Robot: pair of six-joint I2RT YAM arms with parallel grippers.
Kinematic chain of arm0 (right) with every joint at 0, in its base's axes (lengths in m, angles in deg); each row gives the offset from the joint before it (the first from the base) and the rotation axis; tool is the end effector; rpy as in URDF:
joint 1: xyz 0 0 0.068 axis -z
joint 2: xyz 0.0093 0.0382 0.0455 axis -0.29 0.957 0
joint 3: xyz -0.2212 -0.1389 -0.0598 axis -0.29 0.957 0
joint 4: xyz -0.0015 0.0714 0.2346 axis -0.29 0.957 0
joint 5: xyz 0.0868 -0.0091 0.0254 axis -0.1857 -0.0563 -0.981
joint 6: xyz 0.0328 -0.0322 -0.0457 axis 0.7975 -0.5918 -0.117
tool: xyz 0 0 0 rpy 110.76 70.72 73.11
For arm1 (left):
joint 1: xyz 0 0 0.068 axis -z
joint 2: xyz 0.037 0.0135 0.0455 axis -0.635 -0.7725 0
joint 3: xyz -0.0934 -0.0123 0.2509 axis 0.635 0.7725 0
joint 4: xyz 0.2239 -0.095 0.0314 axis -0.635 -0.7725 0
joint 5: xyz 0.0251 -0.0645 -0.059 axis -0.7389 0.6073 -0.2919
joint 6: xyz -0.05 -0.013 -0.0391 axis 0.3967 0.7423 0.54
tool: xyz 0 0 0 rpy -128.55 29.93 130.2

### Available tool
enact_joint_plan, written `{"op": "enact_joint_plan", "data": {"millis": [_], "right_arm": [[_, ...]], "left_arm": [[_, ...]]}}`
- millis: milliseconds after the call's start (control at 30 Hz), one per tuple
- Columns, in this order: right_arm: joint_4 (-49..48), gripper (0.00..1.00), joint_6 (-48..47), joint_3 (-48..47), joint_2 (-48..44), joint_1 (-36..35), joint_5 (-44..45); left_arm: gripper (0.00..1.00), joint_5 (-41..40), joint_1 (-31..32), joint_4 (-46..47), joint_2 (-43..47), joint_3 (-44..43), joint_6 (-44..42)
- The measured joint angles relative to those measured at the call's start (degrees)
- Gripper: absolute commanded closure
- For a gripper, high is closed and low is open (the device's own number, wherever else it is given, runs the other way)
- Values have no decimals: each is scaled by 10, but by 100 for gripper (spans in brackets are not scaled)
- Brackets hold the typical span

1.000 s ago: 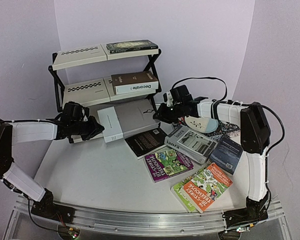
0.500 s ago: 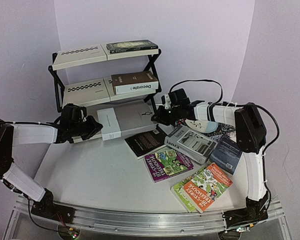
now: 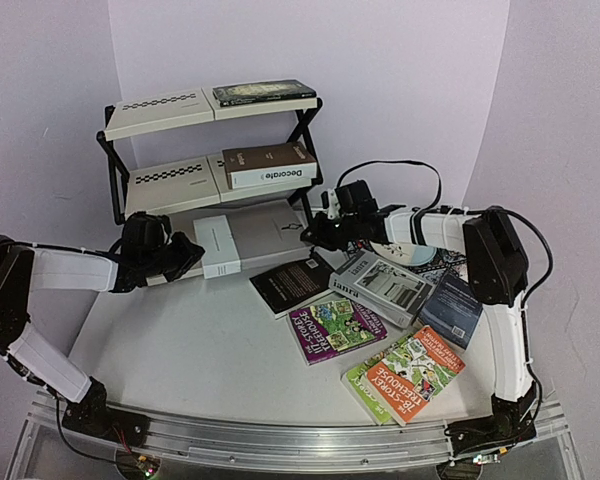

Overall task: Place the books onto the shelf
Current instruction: Place the book on the book pile on the shelf.

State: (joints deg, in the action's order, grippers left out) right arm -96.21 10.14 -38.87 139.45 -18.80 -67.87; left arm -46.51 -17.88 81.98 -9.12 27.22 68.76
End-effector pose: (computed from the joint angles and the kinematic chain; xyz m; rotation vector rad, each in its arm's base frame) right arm 0.4132 0.3125 0.2278 -0.1704 1.9807 1.1014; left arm 0.2881 -0.1224 0.2015 -0.4845 2.1313 -0.9399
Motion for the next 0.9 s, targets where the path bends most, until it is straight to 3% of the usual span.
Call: {"op": "enact_joint_plan", "data": {"millis": [900], "right_arm": [[-66,73,-2,-45,34,0,47]], "left_arm": [[92,-39,0,102,-87,0,46]]}}
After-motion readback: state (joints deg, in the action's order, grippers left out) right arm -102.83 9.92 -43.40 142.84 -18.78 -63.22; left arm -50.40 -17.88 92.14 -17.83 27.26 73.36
